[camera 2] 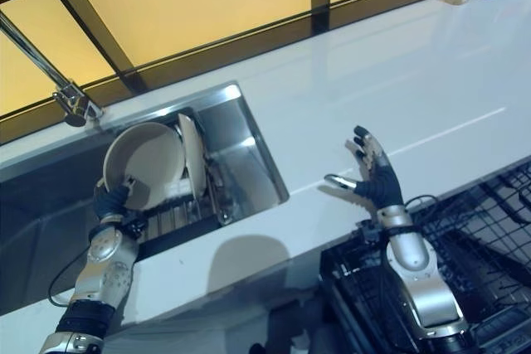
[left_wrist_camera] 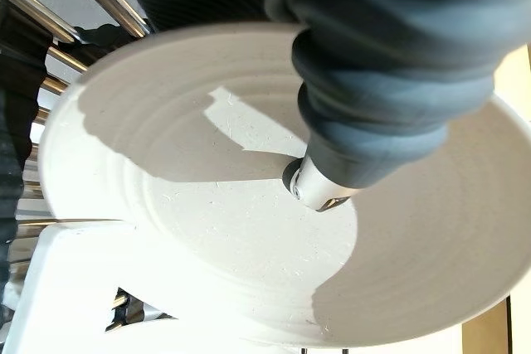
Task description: Pick up plates and place into dishwasher.
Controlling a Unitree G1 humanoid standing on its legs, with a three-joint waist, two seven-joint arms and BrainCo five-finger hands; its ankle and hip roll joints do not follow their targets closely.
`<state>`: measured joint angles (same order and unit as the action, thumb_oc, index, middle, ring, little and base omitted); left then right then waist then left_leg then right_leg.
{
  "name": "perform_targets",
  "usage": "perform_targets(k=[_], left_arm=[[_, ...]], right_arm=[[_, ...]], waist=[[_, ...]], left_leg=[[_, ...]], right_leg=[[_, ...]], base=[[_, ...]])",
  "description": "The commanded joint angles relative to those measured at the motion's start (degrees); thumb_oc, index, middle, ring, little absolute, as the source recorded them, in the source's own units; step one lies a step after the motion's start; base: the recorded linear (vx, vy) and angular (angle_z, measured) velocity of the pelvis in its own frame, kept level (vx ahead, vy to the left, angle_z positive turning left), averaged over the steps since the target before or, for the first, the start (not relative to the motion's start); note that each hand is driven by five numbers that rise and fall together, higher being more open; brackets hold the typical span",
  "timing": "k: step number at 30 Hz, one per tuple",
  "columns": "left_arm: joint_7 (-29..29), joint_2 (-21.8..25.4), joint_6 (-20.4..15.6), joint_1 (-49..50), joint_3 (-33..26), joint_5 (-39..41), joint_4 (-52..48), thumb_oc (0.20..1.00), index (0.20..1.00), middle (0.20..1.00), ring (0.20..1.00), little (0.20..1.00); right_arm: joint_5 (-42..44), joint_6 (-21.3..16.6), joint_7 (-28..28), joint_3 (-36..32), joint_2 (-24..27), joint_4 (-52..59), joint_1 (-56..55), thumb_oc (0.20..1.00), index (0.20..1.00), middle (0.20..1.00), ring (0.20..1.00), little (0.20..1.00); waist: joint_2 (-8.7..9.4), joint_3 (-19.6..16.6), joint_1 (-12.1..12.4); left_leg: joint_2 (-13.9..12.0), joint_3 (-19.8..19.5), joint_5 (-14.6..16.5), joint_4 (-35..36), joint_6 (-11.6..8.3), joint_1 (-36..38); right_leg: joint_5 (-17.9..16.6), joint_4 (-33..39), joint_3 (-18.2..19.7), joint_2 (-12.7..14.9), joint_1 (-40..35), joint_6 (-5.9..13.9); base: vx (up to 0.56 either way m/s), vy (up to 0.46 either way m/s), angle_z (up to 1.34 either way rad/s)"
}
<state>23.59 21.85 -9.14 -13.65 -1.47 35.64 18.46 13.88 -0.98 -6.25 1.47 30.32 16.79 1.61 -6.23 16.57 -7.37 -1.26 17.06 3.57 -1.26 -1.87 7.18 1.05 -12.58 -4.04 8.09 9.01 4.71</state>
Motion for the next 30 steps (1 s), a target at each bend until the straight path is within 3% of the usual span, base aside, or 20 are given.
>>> perform_targets(k=[1,21,30], left_arm=[[-0.93,-4.31,-1.42,3.09,1.06,-0.42,2.81,0.2,0.2,0.2,0.2,0.2],[-2.52,-6.48,-4.84,11.43,-1.12,-5.66,-3.44,0.2,0.2,0.2,0.2,0.2],[-0.2,-6.12,-9.7,16.54,-6.26,-5.48,-13.93,0.2,0.2,0.2,0.2,0.2]], right_arm=[[-0.59,4.37,1.65,-0.03,-0.74,-2.5,-8.62,1.0,1.0,1.0,1.0,1.0],[-2.97,6.82,6.66,-4.61,-3.09,0.64,-14.76,1.0,1.0,1.0,1.0,1.0],[-3.14,7.41,10.36,-8.52,-4.49,2.19,-18.11,1.0,1.0,1.0,1.0,1.0]], waist=[[1.78,1.2,-2.83],[0.59,-2.91,-2.2],[0.61,-4.86,-0.99]], left_leg=[[0.94,-1.49,-1.99,-3.93,0.87,-6.27],[1.85,-3.26,-1.65,-1.24,1.09,-0.83],[2.04,-4.49,-1.43,0.16,1.32,1.24]], right_leg=[[-0.68,7.79,-2.08,2.04,-5.84,1.27],[0.58,8.3,-3.7,2.07,-10.85,0.4],[1.21,9.0,-4.85,1.91,-13.21,0.05]], base=[[0.05,0.031,0.01],[0.02,0.008,0.02],[0.0,-0.009,0.02]])
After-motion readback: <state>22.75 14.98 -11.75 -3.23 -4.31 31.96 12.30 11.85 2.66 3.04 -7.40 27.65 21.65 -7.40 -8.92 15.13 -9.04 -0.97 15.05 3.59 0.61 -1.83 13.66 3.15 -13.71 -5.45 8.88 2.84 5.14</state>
